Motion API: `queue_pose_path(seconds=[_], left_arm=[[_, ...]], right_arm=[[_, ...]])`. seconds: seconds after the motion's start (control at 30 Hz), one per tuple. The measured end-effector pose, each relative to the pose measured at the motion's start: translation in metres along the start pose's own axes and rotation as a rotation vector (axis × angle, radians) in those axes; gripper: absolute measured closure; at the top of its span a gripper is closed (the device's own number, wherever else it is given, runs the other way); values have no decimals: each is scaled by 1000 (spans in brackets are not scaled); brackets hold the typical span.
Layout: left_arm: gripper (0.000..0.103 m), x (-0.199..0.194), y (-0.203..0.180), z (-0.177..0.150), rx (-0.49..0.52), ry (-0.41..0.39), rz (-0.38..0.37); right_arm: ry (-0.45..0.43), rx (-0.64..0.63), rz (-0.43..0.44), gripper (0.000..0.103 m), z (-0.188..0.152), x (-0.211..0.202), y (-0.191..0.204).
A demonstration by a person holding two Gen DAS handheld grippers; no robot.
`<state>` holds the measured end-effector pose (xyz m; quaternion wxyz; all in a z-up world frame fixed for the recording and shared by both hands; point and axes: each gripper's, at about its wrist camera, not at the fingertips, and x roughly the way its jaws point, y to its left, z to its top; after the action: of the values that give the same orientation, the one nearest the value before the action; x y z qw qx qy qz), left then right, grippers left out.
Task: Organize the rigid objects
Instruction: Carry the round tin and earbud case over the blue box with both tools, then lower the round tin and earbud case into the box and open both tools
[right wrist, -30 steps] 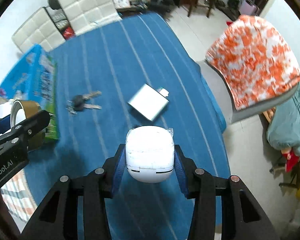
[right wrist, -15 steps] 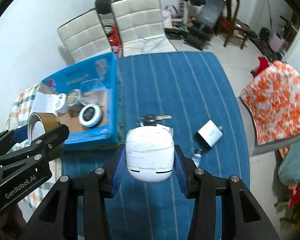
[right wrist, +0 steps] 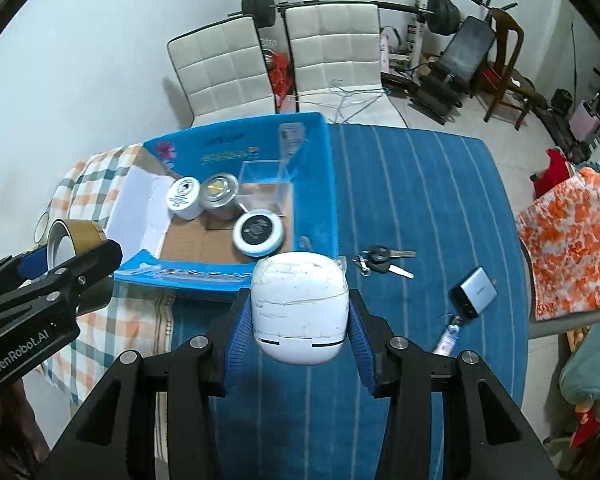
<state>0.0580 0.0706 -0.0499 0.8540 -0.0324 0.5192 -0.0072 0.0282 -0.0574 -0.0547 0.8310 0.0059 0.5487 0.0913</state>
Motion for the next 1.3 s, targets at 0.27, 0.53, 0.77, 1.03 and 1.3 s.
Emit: queue_pose_path(seconds=[0.27, 0.53, 0.77, 1.03, 1.3], left_arm=[[41, 0, 41, -4, -24, 8, -9], [41, 54, 100, 10, -145, 124, -62], [41, 115, 129, 27, -201, 256, -131], [41, 177, 136, 46, -228, 408, -238], [41, 215, 126, 48, -163, 518, -229]], right_arm=[[15, 2, 95, 54, 10, 32, 40], [139, 99, 233, 54, 30, 126, 54], [202, 77, 277, 54, 54, 188, 76], [293, 56, 252, 54, 58, 237, 93], [394, 79, 217, 54, 55, 274, 93]])
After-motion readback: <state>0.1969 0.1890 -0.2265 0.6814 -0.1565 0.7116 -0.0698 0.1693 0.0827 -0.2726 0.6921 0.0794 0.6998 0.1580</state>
